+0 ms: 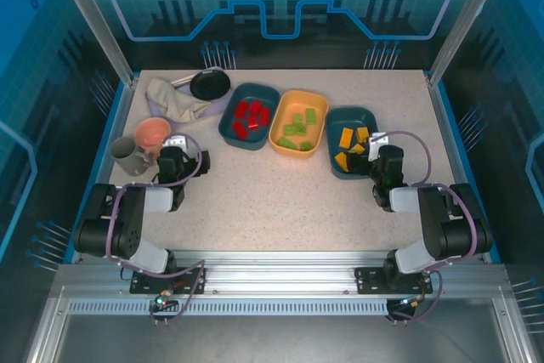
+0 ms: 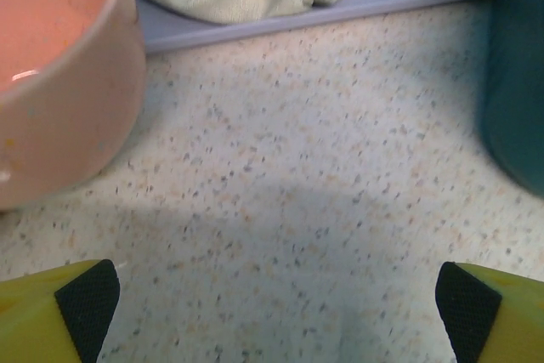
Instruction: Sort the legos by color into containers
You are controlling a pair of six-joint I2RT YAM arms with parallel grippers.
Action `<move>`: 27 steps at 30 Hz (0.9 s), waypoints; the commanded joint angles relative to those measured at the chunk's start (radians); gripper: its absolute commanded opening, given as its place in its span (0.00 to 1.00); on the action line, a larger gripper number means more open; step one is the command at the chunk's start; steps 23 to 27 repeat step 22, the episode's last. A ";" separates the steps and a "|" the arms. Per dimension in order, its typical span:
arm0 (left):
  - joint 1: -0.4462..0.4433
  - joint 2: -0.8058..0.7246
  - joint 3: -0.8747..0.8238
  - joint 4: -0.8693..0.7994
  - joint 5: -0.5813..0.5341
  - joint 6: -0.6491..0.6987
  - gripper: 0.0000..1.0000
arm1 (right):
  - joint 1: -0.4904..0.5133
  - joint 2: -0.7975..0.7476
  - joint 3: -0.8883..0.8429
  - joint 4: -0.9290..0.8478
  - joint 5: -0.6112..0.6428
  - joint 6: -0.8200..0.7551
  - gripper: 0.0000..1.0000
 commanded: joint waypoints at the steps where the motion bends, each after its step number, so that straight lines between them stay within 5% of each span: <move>1: -0.008 0.000 0.002 0.161 -0.027 0.016 0.99 | -0.004 0.003 0.019 0.077 -0.005 -0.011 1.00; 27: -0.008 0.001 0.002 0.161 -0.026 0.017 0.99 | 0.008 0.007 0.022 0.077 0.005 -0.022 1.00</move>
